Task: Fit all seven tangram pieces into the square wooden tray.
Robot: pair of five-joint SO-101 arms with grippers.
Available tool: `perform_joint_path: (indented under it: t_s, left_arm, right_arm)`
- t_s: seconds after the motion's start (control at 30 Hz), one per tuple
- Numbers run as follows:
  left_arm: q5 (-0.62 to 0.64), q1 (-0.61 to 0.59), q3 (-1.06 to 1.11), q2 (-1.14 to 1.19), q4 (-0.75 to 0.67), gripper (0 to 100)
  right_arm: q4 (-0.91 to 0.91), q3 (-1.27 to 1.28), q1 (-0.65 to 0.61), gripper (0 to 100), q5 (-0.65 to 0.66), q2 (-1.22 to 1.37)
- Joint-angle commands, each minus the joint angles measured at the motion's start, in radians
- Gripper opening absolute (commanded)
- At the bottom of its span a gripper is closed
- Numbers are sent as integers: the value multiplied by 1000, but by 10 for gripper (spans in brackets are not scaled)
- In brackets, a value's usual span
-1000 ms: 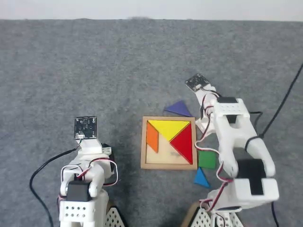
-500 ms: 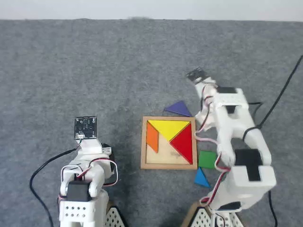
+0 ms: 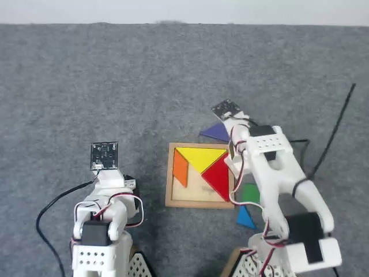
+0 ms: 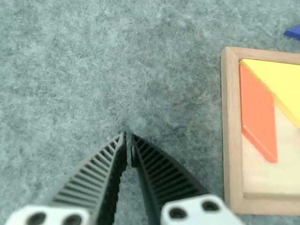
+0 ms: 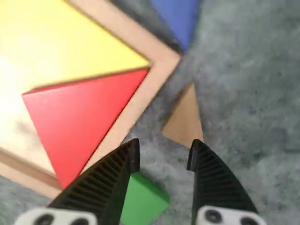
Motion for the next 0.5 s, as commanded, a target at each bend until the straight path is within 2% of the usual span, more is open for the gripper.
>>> perform_joint_path:
  t_s: [0.0,0.17,0.27,0.47]
  left_arm:
    - [-9,-6,-12,-20,2,13]
    - [-9,-6,-12,-20,2,13]
    - [-9,-6,-12,-20,2,13]
    - [-9,-6,-12,-20,2,13]
  right_arm:
    - [-16,-8,-18,166,6,-73]
    - [-44,-2,-42,166,41,-71]
    - [-36,-2,-35,208,58,-65]
    - [-73,-37,50,237,98,85]
